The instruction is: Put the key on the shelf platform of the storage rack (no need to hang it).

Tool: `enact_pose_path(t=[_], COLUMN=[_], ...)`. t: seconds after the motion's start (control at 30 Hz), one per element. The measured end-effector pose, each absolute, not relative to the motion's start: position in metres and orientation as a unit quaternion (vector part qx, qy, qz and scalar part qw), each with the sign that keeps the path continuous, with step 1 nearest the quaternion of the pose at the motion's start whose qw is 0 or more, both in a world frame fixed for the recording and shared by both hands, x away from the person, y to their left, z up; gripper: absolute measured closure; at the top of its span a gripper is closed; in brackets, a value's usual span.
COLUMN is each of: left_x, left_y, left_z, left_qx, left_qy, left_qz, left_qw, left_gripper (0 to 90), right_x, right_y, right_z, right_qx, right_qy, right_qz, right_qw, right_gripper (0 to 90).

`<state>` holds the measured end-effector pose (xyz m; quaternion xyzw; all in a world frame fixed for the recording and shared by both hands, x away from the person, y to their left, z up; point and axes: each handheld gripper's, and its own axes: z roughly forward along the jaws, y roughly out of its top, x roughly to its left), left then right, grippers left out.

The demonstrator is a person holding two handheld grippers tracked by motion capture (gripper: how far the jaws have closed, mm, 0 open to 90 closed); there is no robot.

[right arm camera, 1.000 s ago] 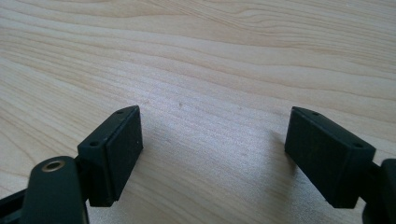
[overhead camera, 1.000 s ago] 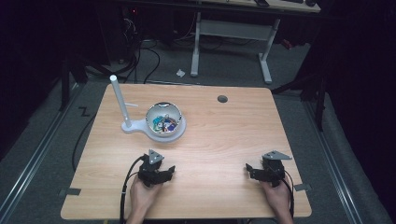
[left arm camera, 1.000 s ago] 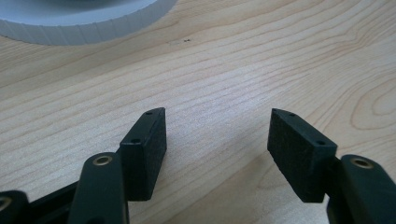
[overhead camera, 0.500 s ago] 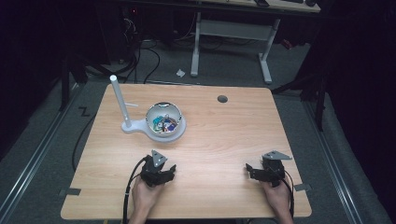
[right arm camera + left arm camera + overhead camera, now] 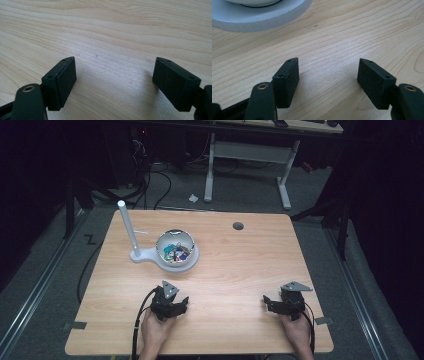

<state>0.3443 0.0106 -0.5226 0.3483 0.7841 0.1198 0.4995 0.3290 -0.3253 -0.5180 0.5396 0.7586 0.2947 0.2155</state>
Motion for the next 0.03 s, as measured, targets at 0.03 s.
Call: enact_pose_path(t=[0.03], left_x=[0.3443], left_y=[0.0106], left_z=[-0.5226], left_qx=[0.348], left_qy=[0.784], left_qz=[0.120], left_qw=[0.500], left_gripper=[34.2], right_x=[0.3290], right_y=[-0.3253], right_z=[-0.5180], right_qx=[0.540], right_qy=[0.759], right_qz=[0.295], right_qw=[0.215], right_gripper=[19.2])
